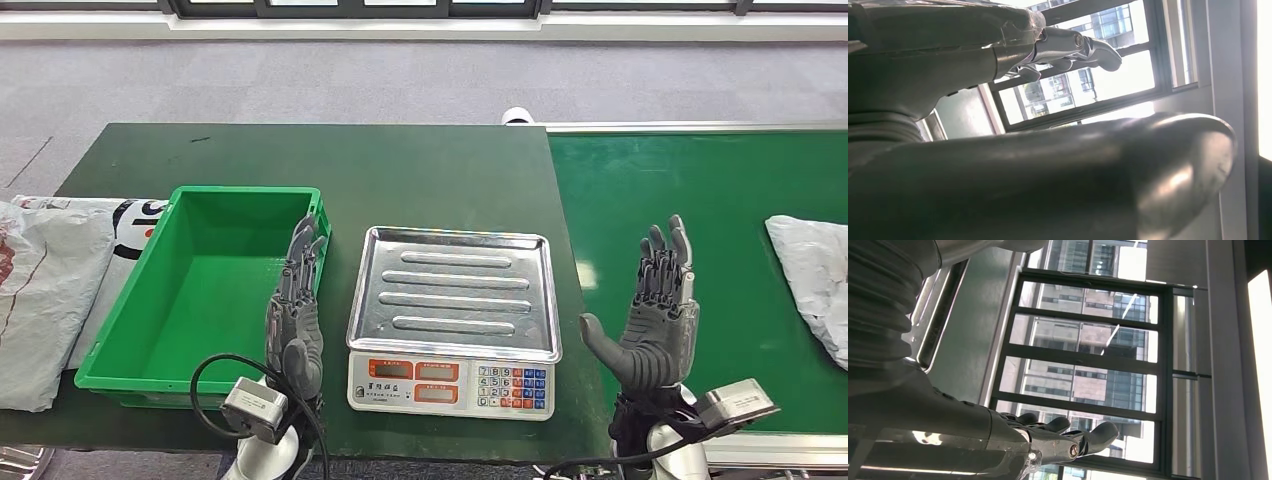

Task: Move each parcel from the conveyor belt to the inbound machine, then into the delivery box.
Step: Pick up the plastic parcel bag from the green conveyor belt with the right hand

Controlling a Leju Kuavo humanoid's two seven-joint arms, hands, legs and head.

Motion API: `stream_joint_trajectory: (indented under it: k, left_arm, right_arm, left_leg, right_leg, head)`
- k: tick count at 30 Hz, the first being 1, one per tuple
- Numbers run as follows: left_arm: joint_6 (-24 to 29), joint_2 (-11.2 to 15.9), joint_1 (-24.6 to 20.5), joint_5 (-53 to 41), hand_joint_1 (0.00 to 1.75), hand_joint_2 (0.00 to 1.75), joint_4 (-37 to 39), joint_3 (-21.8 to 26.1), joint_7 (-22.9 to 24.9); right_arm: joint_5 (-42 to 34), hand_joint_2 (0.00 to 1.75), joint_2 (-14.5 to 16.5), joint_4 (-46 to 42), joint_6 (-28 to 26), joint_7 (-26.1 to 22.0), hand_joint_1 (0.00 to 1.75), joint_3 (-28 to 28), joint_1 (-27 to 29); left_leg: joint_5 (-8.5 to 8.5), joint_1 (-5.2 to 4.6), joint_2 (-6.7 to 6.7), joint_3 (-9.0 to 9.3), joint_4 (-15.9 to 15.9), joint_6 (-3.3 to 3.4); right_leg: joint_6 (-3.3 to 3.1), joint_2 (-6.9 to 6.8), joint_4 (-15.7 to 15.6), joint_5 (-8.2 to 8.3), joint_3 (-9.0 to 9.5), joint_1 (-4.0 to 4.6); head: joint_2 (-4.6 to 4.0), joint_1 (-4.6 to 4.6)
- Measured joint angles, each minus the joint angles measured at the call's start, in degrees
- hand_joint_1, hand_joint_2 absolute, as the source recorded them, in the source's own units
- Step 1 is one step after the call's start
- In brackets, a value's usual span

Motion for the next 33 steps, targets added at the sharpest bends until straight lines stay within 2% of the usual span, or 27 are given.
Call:
stream_joint_trajectory:
  k: [10,20,23,27,30,33]
  left_arm:
    - [0.1,0.0,0.3,-0.2,0.00,0.00,0.0,0.0,0.0]
    - [-0.2,-0.1,0.5,-0.5,0.00,0.00,-0.2,0.8,0.0]
    - [-0.4,-0.2,0.3,0.8,0.00,0.00,-0.1,1.0,0.0]
    - [-0.5,-0.2,0.3,3.8,0.00,0.00,-0.1,1.4,0.0]
    - [-0.7,-0.4,0.4,5.0,0.00,0.00,-0.1,1.8,0.0]
    - [-1.1,-1.2,0.4,5.5,0.00,0.00,-0.1,2.5,0.0]
  right_arm:
    - [-0.5,1.75,-0.4,0.0,-0.3,0.1,0.00,0.0,0.0]
    - [4.1,1.75,-1.4,0.0,-4.7,2.1,0.00,-1.4,-0.6]
    - [9.6,1.75,-1.5,0.1,-10.1,4.0,0.00,-2.9,-0.6]
    - [21.6,1.75,-2.5,2.6,-17.6,10.1,0.00,-6.1,-2.3]
    - [30.5,1.75,-4.3,8.0,-20.2,15.5,0.00,-9.4,-7.1]
    - [40.5,1.75,-7.1,17.3,-21.6,22.3,0.00,-11.9,-15.1]
  left_leg:
    - [0.00,0.00,0.00,0.00,0.0,0.00]
    - [0.00,0.00,0.00,0.02,0.0,0.00]
    - [0.00,0.00,0.00,0.02,0.0,0.00]
    - [0.00,-0.01,0.03,-0.01,0.0,0.00]
    - [0.00,-0.03,0.08,-0.24,0.0,0.01]
    - [0.04,-0.08,0.23,-0.31,0.0,0.09]
  right_leg:
    - [0.00,0.00,0.0,0.00,0.00,0.00]
    - [0.00,0.00,0.0,0.00,0.00,0.00]
    - [0.00,0.00,0.0,0.00,0.00,0.00]
    - [0.01,0.01,0.0,0.02,0.00,-0.02]
    - [0.05,0.07,0.0,0.08,0.01,-0.04]
    - [0.13,0.21,0.0,0.19,-0.02,-0.10]
  head:
    - [0.00,0.00]
    - [0.01,0.00]
    - [0.01,0.00]
    - [0.01,0.00]
    - [0.01,0.00]
    - [0.00,-0.01]
